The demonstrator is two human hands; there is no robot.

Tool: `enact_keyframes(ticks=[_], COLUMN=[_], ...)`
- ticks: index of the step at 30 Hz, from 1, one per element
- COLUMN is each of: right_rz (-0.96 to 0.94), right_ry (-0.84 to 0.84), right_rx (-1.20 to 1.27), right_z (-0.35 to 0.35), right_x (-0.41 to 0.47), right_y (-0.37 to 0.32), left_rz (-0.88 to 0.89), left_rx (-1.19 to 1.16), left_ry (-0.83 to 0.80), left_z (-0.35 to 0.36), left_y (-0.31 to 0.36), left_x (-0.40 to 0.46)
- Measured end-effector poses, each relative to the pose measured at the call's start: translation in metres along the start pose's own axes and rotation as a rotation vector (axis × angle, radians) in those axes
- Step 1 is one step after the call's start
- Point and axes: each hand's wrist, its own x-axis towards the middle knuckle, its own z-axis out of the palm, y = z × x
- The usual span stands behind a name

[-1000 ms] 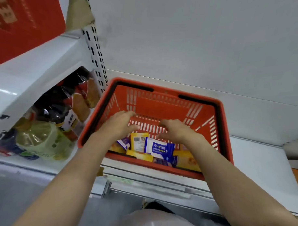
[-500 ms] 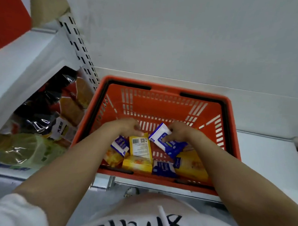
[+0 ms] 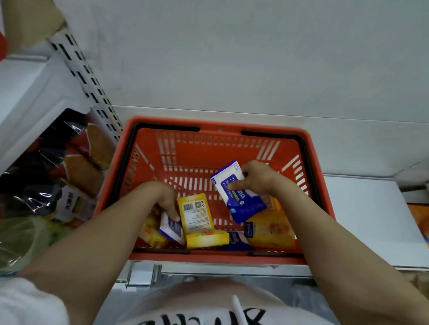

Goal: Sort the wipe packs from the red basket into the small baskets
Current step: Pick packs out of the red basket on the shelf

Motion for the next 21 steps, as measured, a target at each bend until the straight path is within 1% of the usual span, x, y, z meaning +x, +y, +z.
enact_keyframes(ticks=[3,6,7,9,11,13,15,17,21], right_rz=[-0.019,-0.060,-0.076,-0.095,-0.117,-0.134,-0.130,-0.125,-0.147], right_ry=[0.096,0.156,0.175,0.230,0.289,0.358,0.446,0.519,0.521], right_rx=[0.082,0.258,0.303,0.378,0.480,0.571,0.653,0.749,0.958], right_z=[-0.001,0.000,0.000,-0.001,0.000,0.002,0.003,0.004,0.007], right_x=[-0.006,-0.016,-0.020,-0.030,-0.039,-0.049,-0.061,-0.073,-0.101], right_y=[-0.004,-0.008,-0.009,-0.013,-0.015,-0.018,-0.023,-0.027,-0.029], left_rz=[0.022,0.059,0.082,0.174,0.317,0.449,0.521,0.570,0.626], left_rx=[0.016,-0.101,-0.192,-0.465,-0.752,-0.992,-1.195,-1.346,-1.508], left_ry=[0.056,0.200,0.259,0.374,0.474,0.541,0.572,0.559,0.483], left_z=[-0.006,-0.022,-0.026,-0.029,-0.025,-0.019,-0.016,-0.014,-0.013], left_y=[0.001,-0.003,-0.006,-0.012,-0.015,-0.016,-0.015,-0.013,0.003], left_x=[-0.011,-0.029,-0.035,-0.047,-0.058,-0.066,-0.071,-0.073,-0.077])
